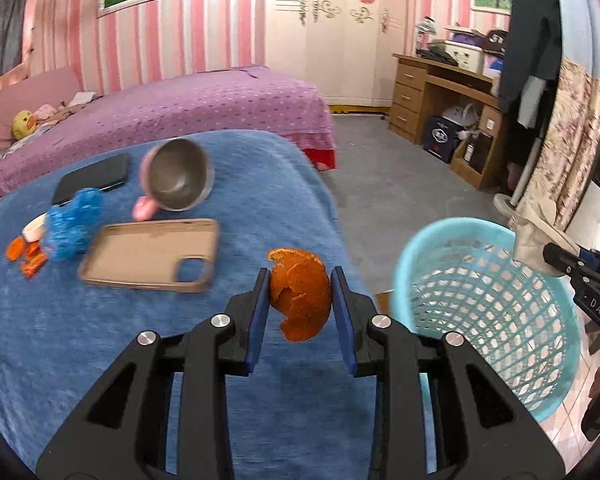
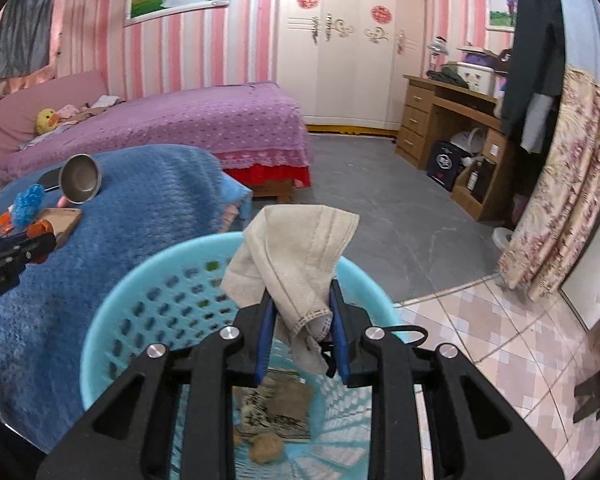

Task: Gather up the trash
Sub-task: 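Carry peel and cloth over the basket and open the left gripper, then open the right gripper over the basket to drop the beige cloth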

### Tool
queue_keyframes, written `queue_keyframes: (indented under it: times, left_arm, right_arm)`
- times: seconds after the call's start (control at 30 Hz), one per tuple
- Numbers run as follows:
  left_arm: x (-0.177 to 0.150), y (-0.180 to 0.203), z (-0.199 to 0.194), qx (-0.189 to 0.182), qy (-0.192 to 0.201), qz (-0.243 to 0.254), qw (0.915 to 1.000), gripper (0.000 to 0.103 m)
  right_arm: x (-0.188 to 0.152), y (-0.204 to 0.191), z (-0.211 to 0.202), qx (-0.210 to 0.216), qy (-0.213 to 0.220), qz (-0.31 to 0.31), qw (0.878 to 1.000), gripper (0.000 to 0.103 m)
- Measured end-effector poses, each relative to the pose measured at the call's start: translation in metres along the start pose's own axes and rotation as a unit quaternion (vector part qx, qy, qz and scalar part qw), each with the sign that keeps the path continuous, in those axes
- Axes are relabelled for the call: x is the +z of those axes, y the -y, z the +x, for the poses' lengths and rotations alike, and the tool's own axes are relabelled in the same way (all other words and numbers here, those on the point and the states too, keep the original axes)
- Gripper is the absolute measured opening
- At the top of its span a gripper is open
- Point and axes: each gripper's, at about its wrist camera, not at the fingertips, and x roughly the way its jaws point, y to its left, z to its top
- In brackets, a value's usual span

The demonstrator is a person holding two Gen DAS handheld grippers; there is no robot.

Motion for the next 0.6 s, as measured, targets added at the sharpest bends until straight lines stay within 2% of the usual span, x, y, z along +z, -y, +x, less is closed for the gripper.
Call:
queue_keyframes:
  times: [0.23,0.4,0.43,0.47,0.5,0.57,0.6]
  left_arm:
    - [-0.005,0.065,0.009,-0.035,-0.007,0.038,0.9986,0.029]
    - [0.0,0.087,0.015,-0.062,-0.013,0.035,0.9974,0.032]
    - [0.002,0.088,0.016,-0.067,-0.015,0.032,0.9972,0.036]
    - [0.004,0.089,0.017,-0.071,-0.017,0.03,0.9969,0.047]
    - [0.005,0.089,0.017,-0.069,-0.015,0.028,0.9971,0.064]
    - [0.009,0.087,0.012,-0.048,0.002,0.027,0.9985,0.081]
    - [0.011,0.084,0.011,-0.042,0.009,0.026,0.9988,0.085]
  right_arm:
    - [-0.007,0.021,0.004,-0.012,-0.01,0.018,1.0,0.026]
    - [-0.005,0.026,0.002,-0.013,-0.006,0.031,0.999,0.026]
    - [-0.005,0.026,0.001,-0.014,-0.005,0.031,0.999,0.026]
    - [-0.005,0.026,0.001,-0.013,-0.005,0.03,0.999,0.026]
    - [-0.006,0.025,0.001,-0.013,-0.005,0.03,0.999,0.026]
    - [-0.006,0.025,0.003,-0.012,-0.008,0.029,0.999,0.026]
    - [-0.007,0.025,0.004,-0.012,-0.009,0.03,0.999,0.026]
